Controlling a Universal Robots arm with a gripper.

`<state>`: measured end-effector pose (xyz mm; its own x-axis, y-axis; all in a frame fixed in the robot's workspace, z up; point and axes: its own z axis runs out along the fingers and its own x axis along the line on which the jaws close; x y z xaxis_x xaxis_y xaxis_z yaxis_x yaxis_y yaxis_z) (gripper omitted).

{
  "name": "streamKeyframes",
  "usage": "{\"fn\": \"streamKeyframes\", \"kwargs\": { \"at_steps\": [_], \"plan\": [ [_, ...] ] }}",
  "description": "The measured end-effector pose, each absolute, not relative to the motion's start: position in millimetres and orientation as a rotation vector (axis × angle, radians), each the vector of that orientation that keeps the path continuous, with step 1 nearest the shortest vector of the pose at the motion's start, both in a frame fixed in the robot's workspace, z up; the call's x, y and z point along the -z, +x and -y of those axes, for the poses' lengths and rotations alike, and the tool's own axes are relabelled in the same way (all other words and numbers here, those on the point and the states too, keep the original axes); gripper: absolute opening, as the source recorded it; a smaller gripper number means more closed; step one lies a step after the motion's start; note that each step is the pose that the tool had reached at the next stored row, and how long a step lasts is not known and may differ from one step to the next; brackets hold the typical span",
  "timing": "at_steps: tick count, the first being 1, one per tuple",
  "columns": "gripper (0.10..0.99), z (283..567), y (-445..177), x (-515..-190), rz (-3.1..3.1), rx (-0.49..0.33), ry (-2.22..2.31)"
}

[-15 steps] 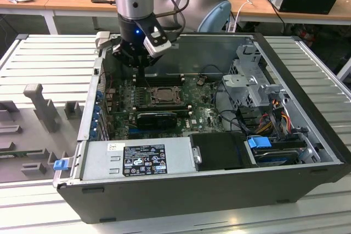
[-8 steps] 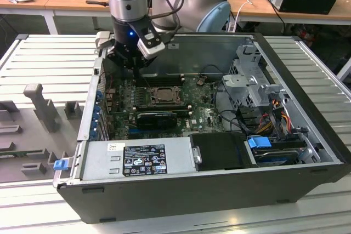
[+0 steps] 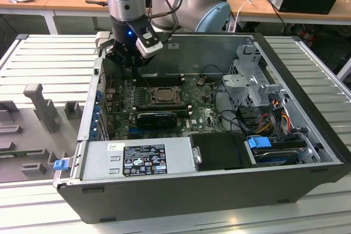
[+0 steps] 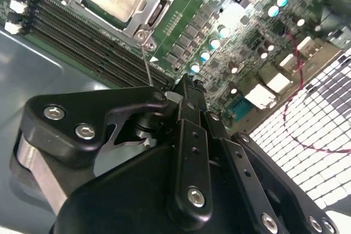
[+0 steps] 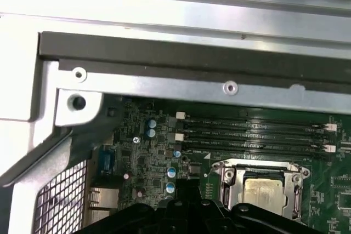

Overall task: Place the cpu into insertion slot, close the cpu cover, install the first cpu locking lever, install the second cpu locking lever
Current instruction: 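Install the first cpu locking lever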

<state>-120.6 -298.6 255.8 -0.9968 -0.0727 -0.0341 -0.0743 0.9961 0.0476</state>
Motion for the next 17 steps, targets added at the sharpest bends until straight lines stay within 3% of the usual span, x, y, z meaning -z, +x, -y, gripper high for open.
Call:
{"fn": "streamKeyframes", "kwargs": {
  "at_steps": [17],
  "plan": [
    [0.106,288,-68,-255,-3.108,-0.076,-0.116]
  ]
}}
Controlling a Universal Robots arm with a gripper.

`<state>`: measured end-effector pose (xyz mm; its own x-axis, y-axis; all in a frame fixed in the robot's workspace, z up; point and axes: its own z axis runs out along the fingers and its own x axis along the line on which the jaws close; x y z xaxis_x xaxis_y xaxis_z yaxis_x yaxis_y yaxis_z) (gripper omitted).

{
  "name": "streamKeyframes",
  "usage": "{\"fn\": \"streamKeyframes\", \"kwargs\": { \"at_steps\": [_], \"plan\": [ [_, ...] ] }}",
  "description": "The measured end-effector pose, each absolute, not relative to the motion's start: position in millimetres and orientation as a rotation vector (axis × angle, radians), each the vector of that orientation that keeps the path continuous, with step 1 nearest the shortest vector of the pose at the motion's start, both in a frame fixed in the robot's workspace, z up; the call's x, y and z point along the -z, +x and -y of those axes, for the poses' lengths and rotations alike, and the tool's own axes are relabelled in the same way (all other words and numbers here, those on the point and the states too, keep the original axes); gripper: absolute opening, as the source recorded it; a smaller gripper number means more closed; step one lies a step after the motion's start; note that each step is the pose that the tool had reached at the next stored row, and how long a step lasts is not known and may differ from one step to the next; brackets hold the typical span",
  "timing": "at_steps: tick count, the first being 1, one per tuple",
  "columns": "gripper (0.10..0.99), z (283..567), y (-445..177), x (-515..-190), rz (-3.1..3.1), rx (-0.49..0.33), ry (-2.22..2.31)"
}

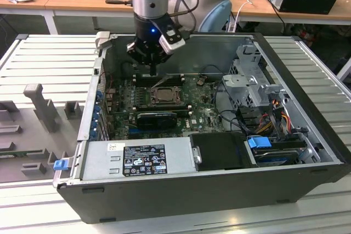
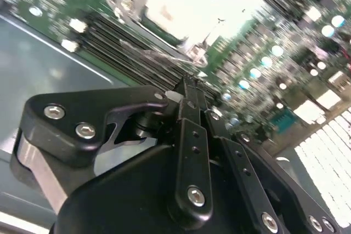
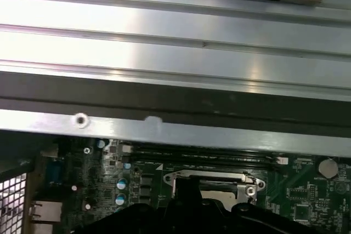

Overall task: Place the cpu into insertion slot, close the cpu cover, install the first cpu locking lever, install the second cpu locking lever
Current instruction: 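Install the first cpu locking lever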

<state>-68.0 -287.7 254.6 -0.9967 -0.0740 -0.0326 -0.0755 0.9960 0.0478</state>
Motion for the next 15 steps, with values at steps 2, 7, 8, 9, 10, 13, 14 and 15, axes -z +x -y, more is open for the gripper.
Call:
{"fn": "streamKeyframes", "kwargs": {
  "at_steps": [2,7,8,9,10,13,14,15],
  "plan": [
    [0.106,288,-58,-254,-3.109,-0.076,-0.117],
    [0.106,288,-52,-253,-3.103,-0.167,-0.115],
    [0.106,288,-52,-252,-3.103,-0.168,-0.115],
    [0.106,288,-52,-250,-3.103,-0.168,-0.115],
    [0.106,288,-52,-249,-3.103,-0.167,-0.115],
    [0.106,288,-47,-239,-3.103,-0.167,-0.108],
    [0.106,288,-45,-238,-3.103,-0.167,-0.108],
    [0.106,288,-42,-234,-3.103,-0.167,-0.108]
  ]
}}
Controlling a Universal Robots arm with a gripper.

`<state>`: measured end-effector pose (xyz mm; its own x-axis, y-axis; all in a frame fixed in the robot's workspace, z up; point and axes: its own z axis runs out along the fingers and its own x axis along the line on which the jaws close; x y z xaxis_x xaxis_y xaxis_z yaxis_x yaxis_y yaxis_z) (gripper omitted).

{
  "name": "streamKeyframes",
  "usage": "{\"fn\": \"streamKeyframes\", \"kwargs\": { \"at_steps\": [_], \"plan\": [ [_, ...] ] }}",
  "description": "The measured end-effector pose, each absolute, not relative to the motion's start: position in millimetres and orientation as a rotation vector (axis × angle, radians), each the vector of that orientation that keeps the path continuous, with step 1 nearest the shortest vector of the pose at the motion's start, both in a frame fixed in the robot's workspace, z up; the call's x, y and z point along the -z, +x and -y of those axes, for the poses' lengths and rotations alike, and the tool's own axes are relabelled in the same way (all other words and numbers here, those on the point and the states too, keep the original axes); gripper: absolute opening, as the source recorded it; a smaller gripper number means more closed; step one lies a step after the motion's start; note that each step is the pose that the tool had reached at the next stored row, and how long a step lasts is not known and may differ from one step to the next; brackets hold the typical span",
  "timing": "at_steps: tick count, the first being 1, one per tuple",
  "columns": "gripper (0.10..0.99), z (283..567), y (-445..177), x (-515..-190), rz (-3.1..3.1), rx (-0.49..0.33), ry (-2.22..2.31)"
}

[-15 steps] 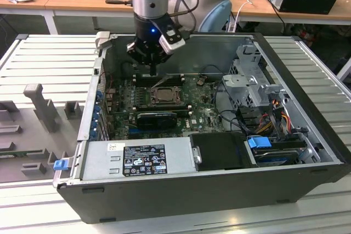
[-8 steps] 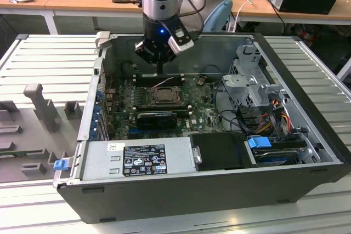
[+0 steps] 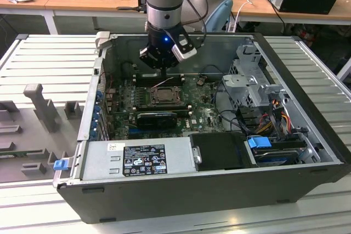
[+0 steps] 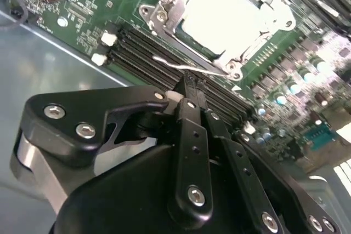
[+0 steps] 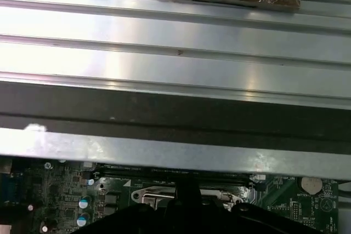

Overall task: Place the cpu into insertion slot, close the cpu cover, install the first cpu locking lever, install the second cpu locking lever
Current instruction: 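Install the first cpu locking lever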

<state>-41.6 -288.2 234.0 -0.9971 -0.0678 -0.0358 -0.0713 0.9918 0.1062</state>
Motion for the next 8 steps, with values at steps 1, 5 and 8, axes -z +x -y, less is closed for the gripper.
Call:
{"fn": "streamKeyframes", "kwargs": {
  "at_steps": [1,5,8],
  "plan": [
    [0.106,288,-40,-232,-3.103,-0.167,-0.108],
    [0.106,288,-35,-227,-3.103,-0.167,-0.109],
    [0.106,288,-32,-222,-3.103,-0.167,-0.108]
  ]
}}
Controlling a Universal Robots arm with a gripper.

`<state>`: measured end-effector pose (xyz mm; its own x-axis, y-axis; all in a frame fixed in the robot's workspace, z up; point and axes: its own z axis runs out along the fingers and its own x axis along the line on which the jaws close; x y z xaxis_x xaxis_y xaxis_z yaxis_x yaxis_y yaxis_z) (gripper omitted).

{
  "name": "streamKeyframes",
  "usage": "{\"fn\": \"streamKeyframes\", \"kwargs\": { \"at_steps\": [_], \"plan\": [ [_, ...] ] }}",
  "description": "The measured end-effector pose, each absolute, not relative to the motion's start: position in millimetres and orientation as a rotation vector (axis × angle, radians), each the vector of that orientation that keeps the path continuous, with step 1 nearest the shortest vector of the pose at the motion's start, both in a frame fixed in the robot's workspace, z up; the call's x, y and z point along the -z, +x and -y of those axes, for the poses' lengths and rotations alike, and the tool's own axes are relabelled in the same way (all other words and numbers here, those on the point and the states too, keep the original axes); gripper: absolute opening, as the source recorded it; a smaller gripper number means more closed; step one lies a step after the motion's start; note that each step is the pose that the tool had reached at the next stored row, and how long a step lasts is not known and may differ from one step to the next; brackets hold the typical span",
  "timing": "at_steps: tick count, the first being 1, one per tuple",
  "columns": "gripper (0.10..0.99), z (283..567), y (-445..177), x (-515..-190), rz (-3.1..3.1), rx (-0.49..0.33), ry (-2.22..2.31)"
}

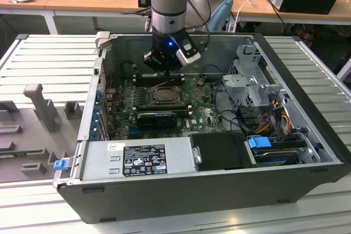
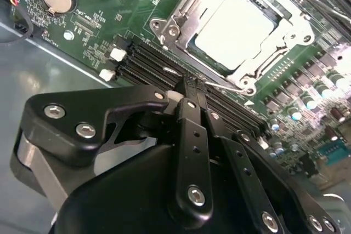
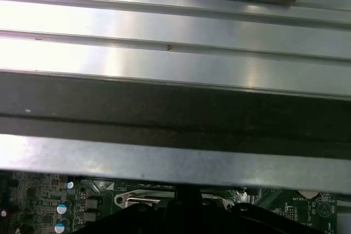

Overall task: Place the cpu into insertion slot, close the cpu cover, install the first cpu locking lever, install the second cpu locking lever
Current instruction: 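Install the first cpu locking lever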

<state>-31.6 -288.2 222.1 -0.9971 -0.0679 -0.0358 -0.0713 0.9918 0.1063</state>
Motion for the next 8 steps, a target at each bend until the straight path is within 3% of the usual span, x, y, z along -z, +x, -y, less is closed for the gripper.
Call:
{"fn": "streamKeyframes", "kwargs": {
  "at_steps": [8],
  "plan": [
    [0.106,288.1,-22.4,-211.1,-3.103,-0.164,-0.108]
  ]
}}
